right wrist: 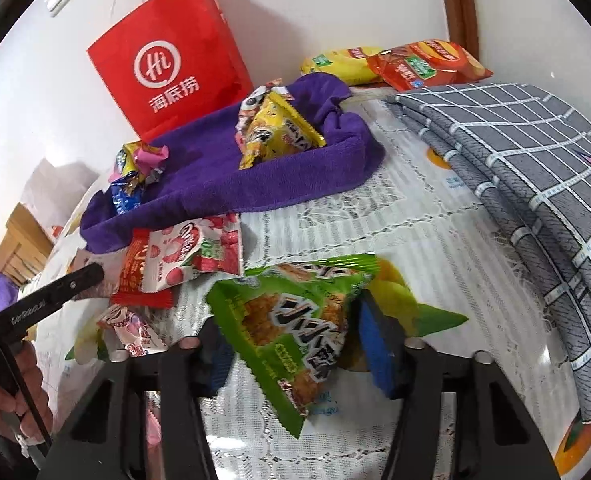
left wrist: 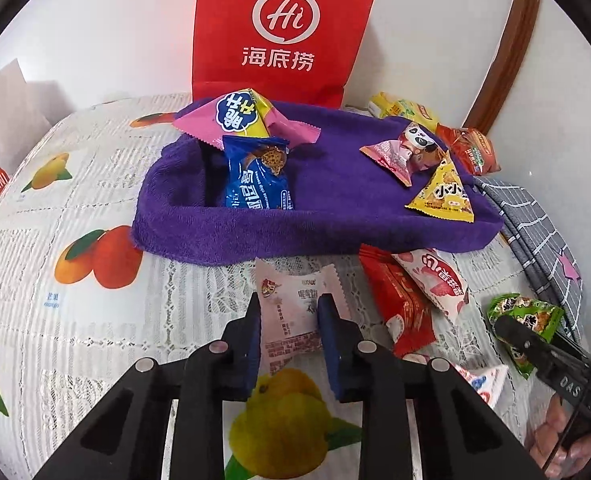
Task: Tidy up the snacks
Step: 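Grasp and lift the white-pink packet from the bed with the left tool, then carry the green packet onto the towel with the right tool while the left tool carries the white-pink packet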
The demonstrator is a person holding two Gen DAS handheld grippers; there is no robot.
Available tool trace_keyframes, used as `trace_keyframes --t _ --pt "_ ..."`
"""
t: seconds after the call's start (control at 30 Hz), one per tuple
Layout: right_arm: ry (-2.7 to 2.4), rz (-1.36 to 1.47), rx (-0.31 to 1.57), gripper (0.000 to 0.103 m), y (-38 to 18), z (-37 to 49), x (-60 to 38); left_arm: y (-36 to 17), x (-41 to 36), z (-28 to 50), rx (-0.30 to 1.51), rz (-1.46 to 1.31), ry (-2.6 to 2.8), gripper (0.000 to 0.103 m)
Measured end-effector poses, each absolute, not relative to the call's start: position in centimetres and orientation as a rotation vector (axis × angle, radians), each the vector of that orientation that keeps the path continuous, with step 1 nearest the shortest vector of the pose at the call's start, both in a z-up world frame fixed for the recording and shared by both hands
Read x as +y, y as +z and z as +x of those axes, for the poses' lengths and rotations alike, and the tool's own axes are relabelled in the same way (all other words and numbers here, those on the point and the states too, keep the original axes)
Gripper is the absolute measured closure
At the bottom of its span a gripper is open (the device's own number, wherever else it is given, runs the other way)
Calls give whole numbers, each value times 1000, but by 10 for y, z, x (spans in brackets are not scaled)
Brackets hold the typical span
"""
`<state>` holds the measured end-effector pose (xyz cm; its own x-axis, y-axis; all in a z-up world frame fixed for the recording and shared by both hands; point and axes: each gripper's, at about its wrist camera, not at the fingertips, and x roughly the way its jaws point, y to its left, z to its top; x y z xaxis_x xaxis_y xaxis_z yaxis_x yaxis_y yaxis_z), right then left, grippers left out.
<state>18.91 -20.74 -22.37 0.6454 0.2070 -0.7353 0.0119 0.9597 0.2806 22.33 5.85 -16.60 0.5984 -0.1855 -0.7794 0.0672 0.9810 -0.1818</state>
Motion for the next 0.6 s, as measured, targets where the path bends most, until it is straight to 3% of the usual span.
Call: trace_keyframes --t 0.3,0.6 --pt "129 203 859 54 -214 181 -193 -152 72 208 896 -162 -159 83" --pt "180 180 752 55 -162 182 -184 -132 85 202 857 -205 -175 83"
